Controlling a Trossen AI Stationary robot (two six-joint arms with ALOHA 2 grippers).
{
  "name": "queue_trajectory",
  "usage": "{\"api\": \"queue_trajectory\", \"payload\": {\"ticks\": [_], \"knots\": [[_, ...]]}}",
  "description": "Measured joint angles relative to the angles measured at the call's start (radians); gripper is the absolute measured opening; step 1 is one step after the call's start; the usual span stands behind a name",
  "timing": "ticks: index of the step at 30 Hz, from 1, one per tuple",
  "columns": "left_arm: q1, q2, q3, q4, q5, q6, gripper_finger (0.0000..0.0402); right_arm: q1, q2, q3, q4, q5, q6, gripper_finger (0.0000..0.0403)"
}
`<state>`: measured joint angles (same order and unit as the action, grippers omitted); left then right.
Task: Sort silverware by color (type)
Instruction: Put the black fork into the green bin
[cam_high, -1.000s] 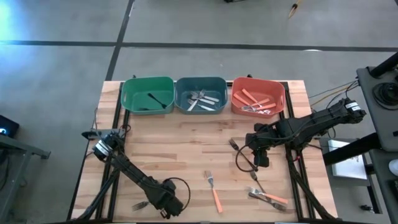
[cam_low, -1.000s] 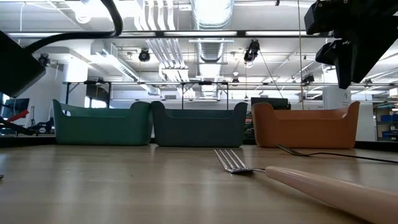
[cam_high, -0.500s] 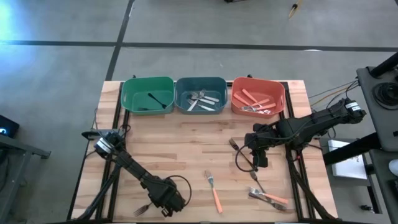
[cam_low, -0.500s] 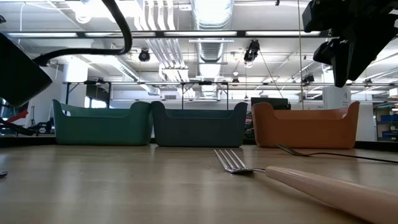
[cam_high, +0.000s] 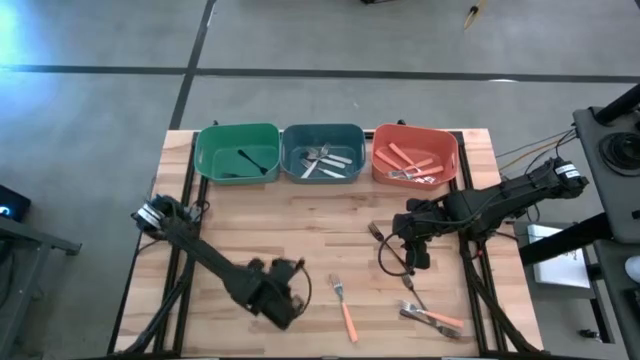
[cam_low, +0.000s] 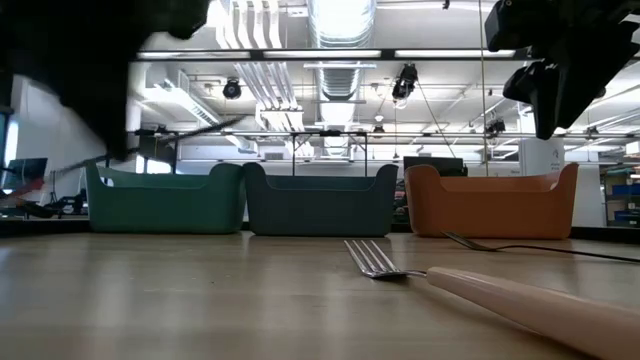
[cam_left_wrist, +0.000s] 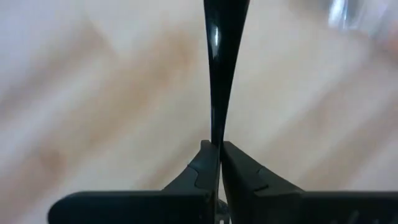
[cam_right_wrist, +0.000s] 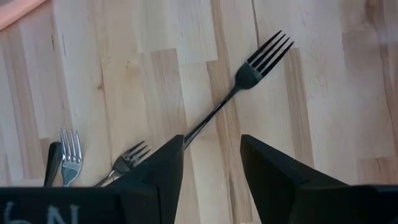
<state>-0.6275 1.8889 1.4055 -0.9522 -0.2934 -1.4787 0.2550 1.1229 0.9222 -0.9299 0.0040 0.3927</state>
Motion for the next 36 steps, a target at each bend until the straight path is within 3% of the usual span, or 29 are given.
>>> {"api": "queue_trajectory", "payload": {"ticks": [6, 14, 20, 27, 31, 36], "knots": [[0.082, -0.098, -0.038, -0.005, -0.228, 0.029, 0.0, 0.0, 0.0, 0.0, 0.003, 0.026, 0.0, 0.015], [0.32, -0.27, -0.113, -0.002, -0.376, 0.352, 0.0, 0.0, 0.0, 0.0, 0.008, 0.026, 0.0, 0.015], [0.545, -0.399, -0.115, 0.01, -0.381, 0.764, 0.0, 0.0, 0.0, 0.0, 0.01, 0.055, -0.012, 0.015], [0.869, -0.519, -0.114, 0.008, -0.364, 1.257, 0.0, 0.0, 0.0, 0.0, 0.012, 0.268, -0.011, 0.015], [1.086, -0.549, -0.123, 0.01, -0.264, 1.456, 0.0, -0.023, 0.0, 0.0, 0.024, 0.395, -0.011, 0.015], [1.311, -0.551, -0.161, 0.039, -0.125, 1.62, 0.0, -0.137, 0.0, 0.0, 0.031, 0.418, -0.008, 0.015]]}}
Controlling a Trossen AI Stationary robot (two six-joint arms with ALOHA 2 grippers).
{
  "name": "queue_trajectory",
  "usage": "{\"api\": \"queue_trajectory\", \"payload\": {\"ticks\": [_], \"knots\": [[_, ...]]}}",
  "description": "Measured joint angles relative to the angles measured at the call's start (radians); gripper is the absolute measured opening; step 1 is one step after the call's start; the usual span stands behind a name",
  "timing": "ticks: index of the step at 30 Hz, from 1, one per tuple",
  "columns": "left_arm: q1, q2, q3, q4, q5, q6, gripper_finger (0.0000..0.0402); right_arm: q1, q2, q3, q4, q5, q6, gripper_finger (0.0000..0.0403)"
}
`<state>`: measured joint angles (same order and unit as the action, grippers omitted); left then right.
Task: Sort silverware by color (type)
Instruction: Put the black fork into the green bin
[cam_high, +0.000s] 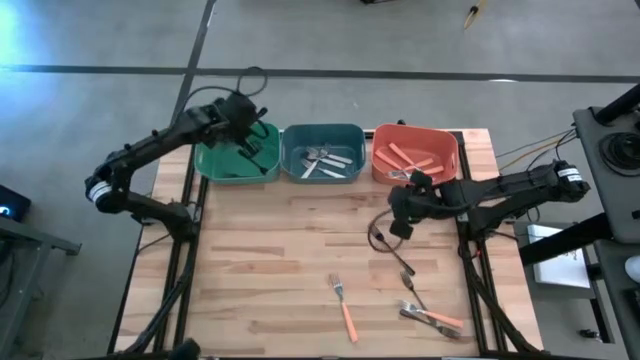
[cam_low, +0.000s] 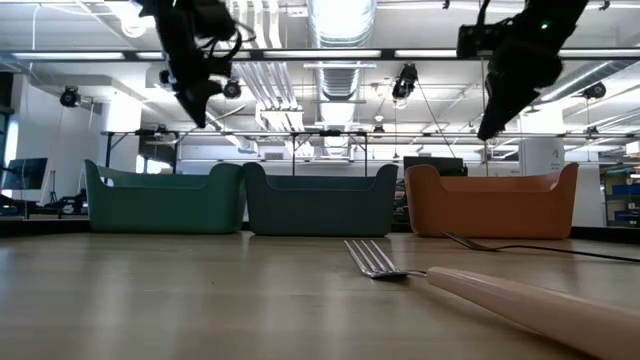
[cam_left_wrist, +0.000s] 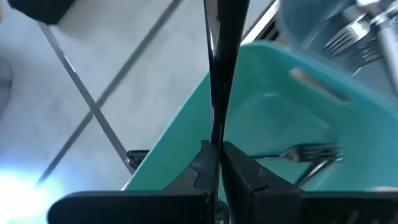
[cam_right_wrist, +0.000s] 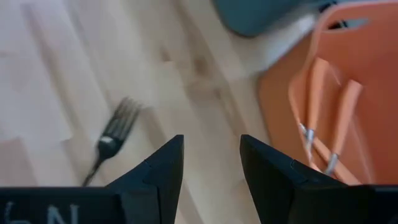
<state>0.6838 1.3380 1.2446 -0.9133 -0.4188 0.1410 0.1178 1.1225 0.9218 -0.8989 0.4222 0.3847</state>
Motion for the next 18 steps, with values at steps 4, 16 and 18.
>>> {"api": "queue_trajectory", "payload": {"ticks": [4, 16, 18], "knots": [[0.107, 0.0, -0.058, 0.028, 0.044, 0.12, 0.0, -0.082, 0.0, 0.0, 0.0, 0.0, 0.009, 0.015], [0.204, 0.001, -0.199, 0.163, 0.045, 0.235, 0.0001, -0.173, 0.0, 0.0, 0.013, -0.001, 0.008, 0.015], [0.204, 0.002, -0.202, 0.159, 0.045, 0.233, 0.0008, -0.176, 0.0, 0.0, 0.021, -0.002, 0.008, 0.015]]}}
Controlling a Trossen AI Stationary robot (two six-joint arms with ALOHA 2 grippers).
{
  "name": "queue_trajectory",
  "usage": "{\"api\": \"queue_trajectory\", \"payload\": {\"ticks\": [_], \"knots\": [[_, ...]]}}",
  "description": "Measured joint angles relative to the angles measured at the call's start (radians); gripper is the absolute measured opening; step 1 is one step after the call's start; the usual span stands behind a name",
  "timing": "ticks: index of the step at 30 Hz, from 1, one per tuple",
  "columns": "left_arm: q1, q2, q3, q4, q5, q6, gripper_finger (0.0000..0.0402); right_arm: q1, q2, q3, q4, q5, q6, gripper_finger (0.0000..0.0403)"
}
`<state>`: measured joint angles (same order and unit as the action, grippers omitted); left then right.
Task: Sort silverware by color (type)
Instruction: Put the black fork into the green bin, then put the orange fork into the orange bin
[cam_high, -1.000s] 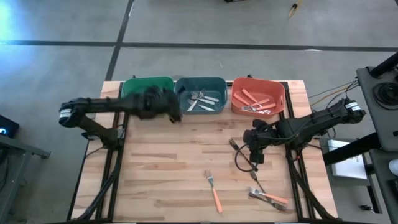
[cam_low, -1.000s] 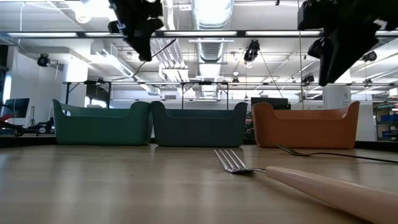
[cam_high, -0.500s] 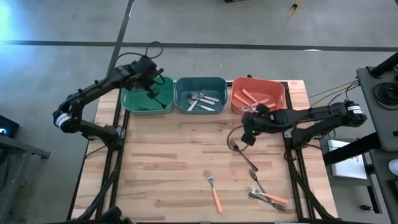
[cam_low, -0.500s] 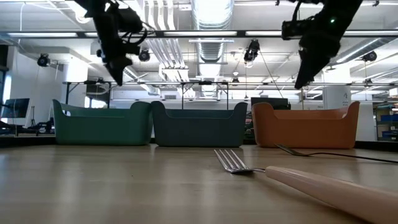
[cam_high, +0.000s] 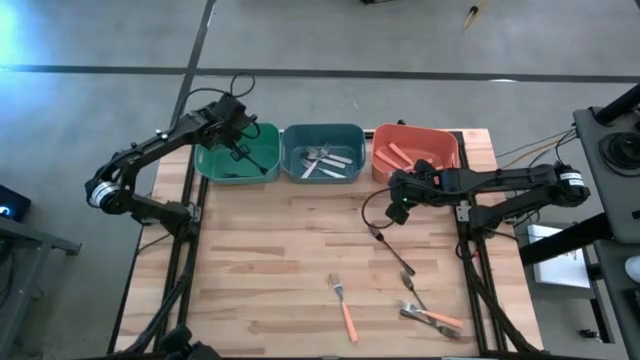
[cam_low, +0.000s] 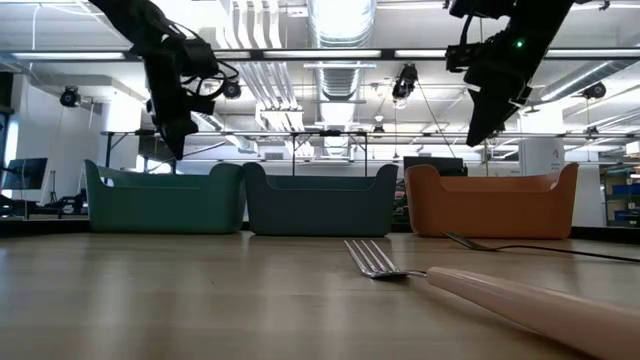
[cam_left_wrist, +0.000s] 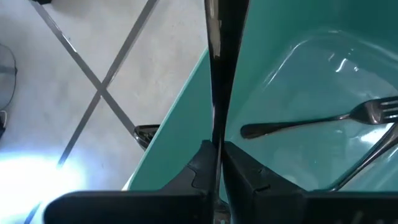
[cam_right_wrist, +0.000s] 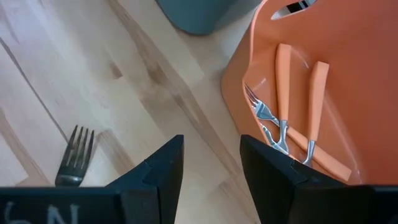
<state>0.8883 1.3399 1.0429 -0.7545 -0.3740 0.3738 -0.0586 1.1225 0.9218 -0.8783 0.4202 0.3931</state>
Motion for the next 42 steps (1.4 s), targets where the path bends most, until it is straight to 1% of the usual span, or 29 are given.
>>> {"api": "queue_trajectory", "payload": {"ticks": [4, 10, 12, 13, 15, 18, 20, 22, 23, 24, 27, 30, 32, 35, 38, 40, 42], "knots": [[-0.001, 0.0, 0.003, 0.004, 0.0, -0.001, 0.003, 0.0, 0.0, 0.0, 0.001, 0.0, 0.0, 0.015], [-0.001, 0.0, 0.003, 0.01, 0.003, -0.027, 0.0075, 0.001, 0.0, 0.0, 0.001, 0.0, 0.007, 0.015], [-0.002, 0.0, 0.003, 0.009, 0.06, -0.057, 0.0087, 0.001, 0.0, 0.0, 0.001, 0.0, 0.007, 0.015], [-0.002, 0.0, 0.003, 0.009, 0.115, -0.076, 0.0091, 0.001, 0.0, 0.0, 0.001, 0.0, 0.007, 0.015], [-0.004, 0.0, 0.003, 0.008, 0.279, -0.117, 0.0096, 0.001, 0.0, 0.0, 0.001, -0.001, 0.007, 0.015], [-0.009, 0.0, 0.003, 0.013, 0.604, -0.165, 0.0097, 0.001, 0.0, 0.0, 0.001, -0.002, 0.007, 0.015], [-0.025, 0.0, 0.003, 0.025, 0.798, -0.202, 0.0095, 0.001, 0.0, 0.0, 0.001, -0.003, 0.007, 0.015], [-0.06, 0.0, 0.004, 0.034, 0.938, -0.233, 0.0093, 0.001, 0.0, 0.0, 0.001, -0.006, 0.007, 0.015], [-0.086, 0.0, 0.004, 0.038, 0.984, -0.245, 0.0092, 0.001, 0.0, 0.0, 0.001, -0.01, 0.007, 0.015], [-0.121, 0.0, 0.004, 0.041, 1.009, -0.255, 0.0091, 0.001, 0.0, 0.0, 0.001, -0.013, 0.007, 0.015], [-0.268, 0.0, 0.004, 0.045, 1.007, -0.268, 0.0089, 0.001, 0.0, 0.0, 0.001, -0.056, 0.008, 0.015], [-0.438, 0.0, 0.004, 0.08, 0.969, -0.268, 0.0088, 0.002, 0.0, 0.0, 0.001, -0.099, 0.035, 0.015], [-0.546, 0.0, 0.004, 0.121, 0.911, -0.267, 0.0088, 0.002, 0.0, 0.0, 0.001, -0.132, 0.085, 0.015], [-0.685, 0.0, 0.004, 0.165, 0.76, -0.288, 0.0088, 0.002, 0.0, 0.0, 0.001, -0.214, 0.156, 0.015], [-0.783, 0.0, 0.004, 0.18, 0.628, -0.381, 0.0088, 0.002, 0.0, 0.0, 0.001, -0.3, 0.24, 0.015], [-0.826, 0.0, 0.004, 0.178, 0.582, -0.478, 0.0088, 0.012, 0.0, 0.0, 0.001, -0.324, 0.298, 0.015], [-0.859, 0.0, 0.004, 0.177, 0.567, -0.571, 0.0088, 0.027, 0.0, 0.0, 0.002, -0.324, 0.347, 0.015]]}}
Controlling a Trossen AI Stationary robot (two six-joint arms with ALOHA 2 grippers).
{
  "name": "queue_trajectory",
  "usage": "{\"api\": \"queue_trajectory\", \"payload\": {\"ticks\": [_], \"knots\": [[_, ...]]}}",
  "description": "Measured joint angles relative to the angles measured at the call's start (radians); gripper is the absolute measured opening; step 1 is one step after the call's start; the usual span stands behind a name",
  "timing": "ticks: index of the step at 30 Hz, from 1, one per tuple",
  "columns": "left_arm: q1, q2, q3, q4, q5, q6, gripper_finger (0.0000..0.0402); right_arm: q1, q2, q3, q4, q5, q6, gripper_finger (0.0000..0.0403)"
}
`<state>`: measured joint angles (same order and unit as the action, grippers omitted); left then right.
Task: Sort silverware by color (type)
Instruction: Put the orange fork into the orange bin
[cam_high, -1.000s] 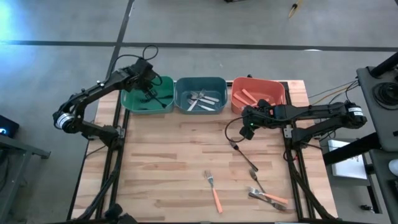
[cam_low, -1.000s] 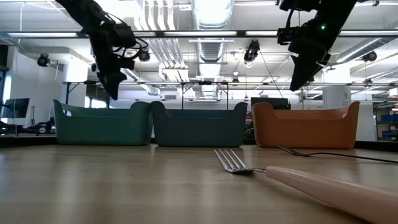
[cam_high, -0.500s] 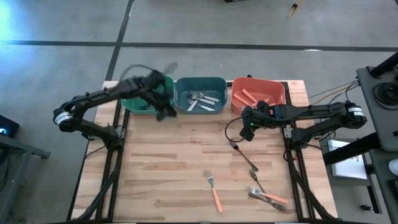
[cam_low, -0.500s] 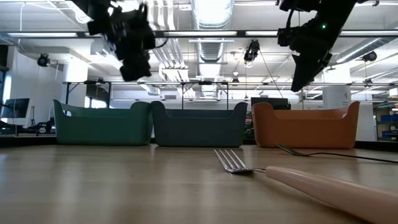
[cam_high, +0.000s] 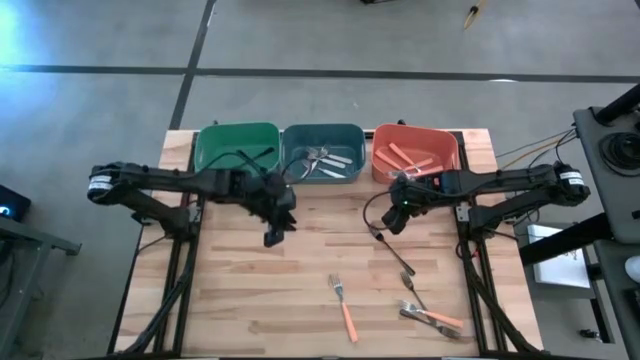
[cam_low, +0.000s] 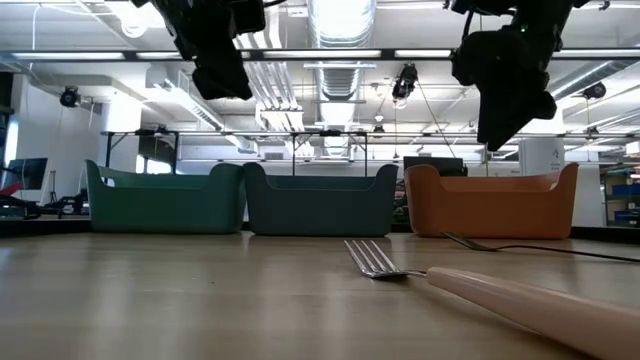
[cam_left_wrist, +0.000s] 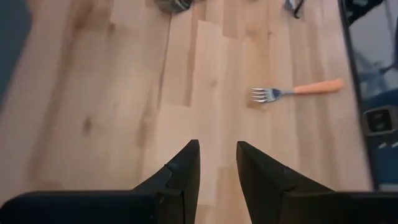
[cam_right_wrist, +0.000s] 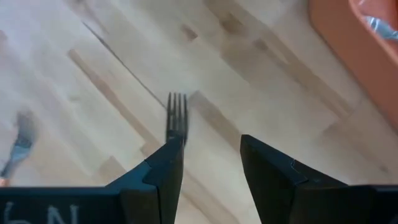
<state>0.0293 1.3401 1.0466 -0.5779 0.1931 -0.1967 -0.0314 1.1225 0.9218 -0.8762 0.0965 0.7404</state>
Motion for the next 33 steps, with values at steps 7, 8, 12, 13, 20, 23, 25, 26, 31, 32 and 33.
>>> {"api": "queue_trajectory", "payload": {"ticks": [7, 8, 12, 13, 20, 23, 25, 26, 31, 32, 33], "knots": [[-0.098, 0.0, 0.0, 0.0, -0.057, -0.223, 0.0088, 0.134, 0.02, 0.0, 0.088, 0.0, 0.16, 0.015], [-0.11, 0.0, 0.0, 0.0, -0.077, -0.239, 0.0088, 0.156, 0.028, 0.0, 0.115, 0.0, 0.193, 0.015], [-0.142, 0.0, 0.0, 0.001, -0.141, -0.258, 0.0088, 0.251, 0.09, 0.0, 0.22, 0.009, 0.335, 0.015], [-0.145, 0.0, 0.0, 0.0, -0.155, -0.256, 0.0088, 0.273, 0.111, 0.0, 0.247, 0.008, 0.372, 0.015], [-0.144, 0.0, 0.0, 0.001, -0.236, -0.176, 0.0088, 0.4, 0.316, 0.063, 0.332, 0.008, 0.593, 0.015], [-0.146, 0.0, 0.0, -0.003, -0.235, -0.148, 0.0088, 0.431, 0.414, 0.141, 0.331, 0.008, 0.664, 0.015], [-0.154, 0.0, 0.0, -0.03, -0.224, -0.125, 0.0088, 0.445, 0.48, 0.205, 0.329, 0.008, 0.682, 0.015], [-0.16, 0.0, 0.0, -0.049, -0.218, -0.113, 0.0088, 0.449, 0.51, 0.239, 0.328, 0.008, 0.685, 0.015], [-0.202, -0.001, 0.0, -0.154, -0.208, -0.051, 0.0088, 0.462, 0.651, 0.432, 0.241, 0.009, 0.723, 0.015], [-0.212, -0.002, 0.0, -0.162, -0.208, -0.034, 0.0088, 0.462, 0.68, 0.474, 0.2, 0.009, 0.732, 0.015], [-0.221, -0.005, 0.0, -0.164, -0.208, -0.019, 0.0088, 0.464, 0.707, 0.515, 0.158, 0.009, 0.74, 0.015]]}}
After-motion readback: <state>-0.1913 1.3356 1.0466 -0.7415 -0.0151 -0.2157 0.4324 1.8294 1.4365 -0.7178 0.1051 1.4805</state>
